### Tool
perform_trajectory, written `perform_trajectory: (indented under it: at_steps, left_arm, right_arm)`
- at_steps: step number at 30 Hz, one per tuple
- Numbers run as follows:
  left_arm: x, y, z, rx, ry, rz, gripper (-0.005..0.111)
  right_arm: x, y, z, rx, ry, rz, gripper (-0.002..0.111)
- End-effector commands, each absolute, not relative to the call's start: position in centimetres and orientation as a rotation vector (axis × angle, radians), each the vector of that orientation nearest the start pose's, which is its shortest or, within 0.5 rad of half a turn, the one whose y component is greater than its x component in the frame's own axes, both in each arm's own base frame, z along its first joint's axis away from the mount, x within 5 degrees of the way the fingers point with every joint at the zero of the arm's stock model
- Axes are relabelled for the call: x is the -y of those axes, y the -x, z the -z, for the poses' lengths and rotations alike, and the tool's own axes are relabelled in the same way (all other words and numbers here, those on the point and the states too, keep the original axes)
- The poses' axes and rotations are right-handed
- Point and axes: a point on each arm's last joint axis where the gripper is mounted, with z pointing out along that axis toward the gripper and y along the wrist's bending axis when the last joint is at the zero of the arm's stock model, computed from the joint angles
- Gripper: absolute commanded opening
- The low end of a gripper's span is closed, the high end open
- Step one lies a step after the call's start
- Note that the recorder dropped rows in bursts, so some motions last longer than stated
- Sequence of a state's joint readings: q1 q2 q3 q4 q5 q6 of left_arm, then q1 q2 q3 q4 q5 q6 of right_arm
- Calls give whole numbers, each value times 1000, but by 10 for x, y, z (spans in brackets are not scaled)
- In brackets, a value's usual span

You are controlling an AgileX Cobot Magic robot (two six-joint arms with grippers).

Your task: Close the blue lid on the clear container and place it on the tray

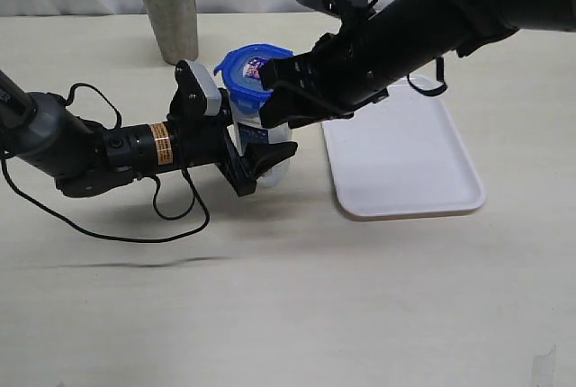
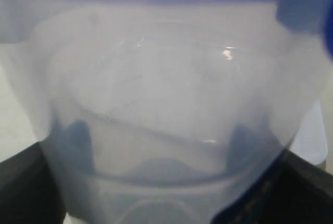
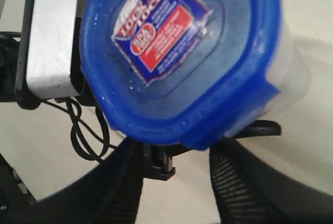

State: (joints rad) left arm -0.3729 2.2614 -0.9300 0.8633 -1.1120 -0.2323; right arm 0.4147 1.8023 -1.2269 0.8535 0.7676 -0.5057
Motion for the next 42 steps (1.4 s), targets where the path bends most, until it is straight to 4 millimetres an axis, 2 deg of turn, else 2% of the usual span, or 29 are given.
perform_trajectory:
  at_steps: [1, 6, 11, 15, 23, 26, 31, 32, 34, 36, 38, 42]
  left_arm:
    - [198, -316, -57, -1563, -1164, 795, 0]
    - [198, -316, -57, -1562, -1166, 796, 0]
    - [198, -316, -57, -1565, -1159, 794, 0]
    - [198, -316, -57, -1565, -1156, 793, 0]
    - [198, -315, -57, -1552, -1172, 804, 0]
    - [198, -314, -59, -1519, -1185, 829, 0]
    - [187, -314, -66, -1424, -1184, 895, 0]
    - [182, -312, -65, -1389, -1245, 896, 0]
    - [179, -307, -63, -1268, -1393, 849, 0]
    - [180, -304, -62, -1209, -1450, 823, 0]
    - [180, -303, -62, -1170, -1482, 803, 0]
    - [180, -303, -62, -1159, -1490, 796, 0]
  right_arm:
    - [-199, -325, -220, -2557, 479, -994, 39]
    - [-198, -322, -219, -2572, 536, -986, 39]
    - [-193, -313, -217, -2644, 780, -912, 39]
    - [-188, -305, -219, -2682, 907, -865, 39]
    - [-183, -290, -251, -2610, 966, -880, 39]
    - [-180, -283, -269, -2542, 990, -864, 39]
    - [-171, -280, -307, -2333, 977, -699, 39]
    - [-167, -283, -320, -2247, 925, -624, 40]
    - [-166, -285, -324, -2217, 888, -580, 43]
    - [-167, -287, -318, -2269, 845, -600, 50]
    - [-169, -293, -307, -2306, 850, -597, 50]
    - [-195, -290, -283, -2330, 997, -607, 50]
